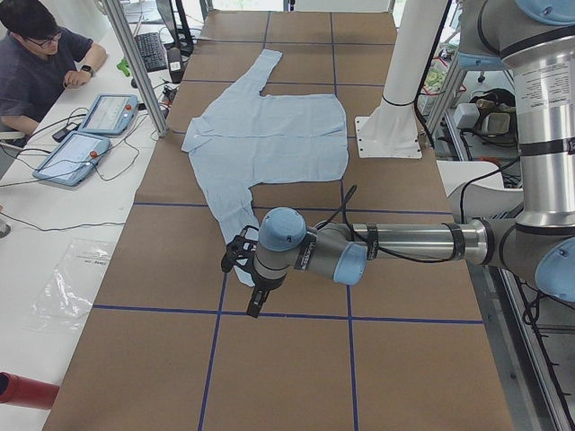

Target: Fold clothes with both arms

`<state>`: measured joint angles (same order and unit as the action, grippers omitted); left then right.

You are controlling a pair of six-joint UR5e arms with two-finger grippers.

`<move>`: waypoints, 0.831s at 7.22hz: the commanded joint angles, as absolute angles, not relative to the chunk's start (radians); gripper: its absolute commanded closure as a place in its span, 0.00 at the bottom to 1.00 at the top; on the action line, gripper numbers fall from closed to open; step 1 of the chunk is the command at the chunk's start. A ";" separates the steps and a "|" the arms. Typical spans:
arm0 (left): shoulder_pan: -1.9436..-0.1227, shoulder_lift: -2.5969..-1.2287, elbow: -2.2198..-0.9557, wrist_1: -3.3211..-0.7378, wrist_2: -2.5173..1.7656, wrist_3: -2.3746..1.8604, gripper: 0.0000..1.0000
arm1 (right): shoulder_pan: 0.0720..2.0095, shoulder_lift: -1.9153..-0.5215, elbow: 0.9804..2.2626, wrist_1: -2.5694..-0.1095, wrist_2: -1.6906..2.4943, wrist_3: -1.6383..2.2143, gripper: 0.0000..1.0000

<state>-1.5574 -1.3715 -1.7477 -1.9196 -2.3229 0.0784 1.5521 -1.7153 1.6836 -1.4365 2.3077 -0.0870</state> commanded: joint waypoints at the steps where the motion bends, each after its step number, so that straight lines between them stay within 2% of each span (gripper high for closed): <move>1: -1.557 -1.385 -1.778 -1.939 -2.333 0.066 0.00 | 1.551 -1.707 1.683 -1.282 2.304 -0.087 0.00; 2: -1.555 -1.397 -1.799 -1.940 -2.326 0.072 0.00 | 1.551 -1.692 1.678 -1.175 2.299 -0.086 0.00; 3: -1.555 -1.479 -1.784 -1.939 -2.330 0.066 0.00 | 1.551 -1.671 1.648 -1.139 2.272 -0.084 0.00; 4: -1.555 -1.511 -1.790 -1.948 -2.336 0.069 0.00 | 1.551 -1.645 1.600 -1.137 2.273 -0.065 0.00; 6: -1.555 -1.574 -1.734 -2.066 -2.330 0.077 0.00 | 1.551 -1.615 1.589 -1.137 2.279 0.095 0.00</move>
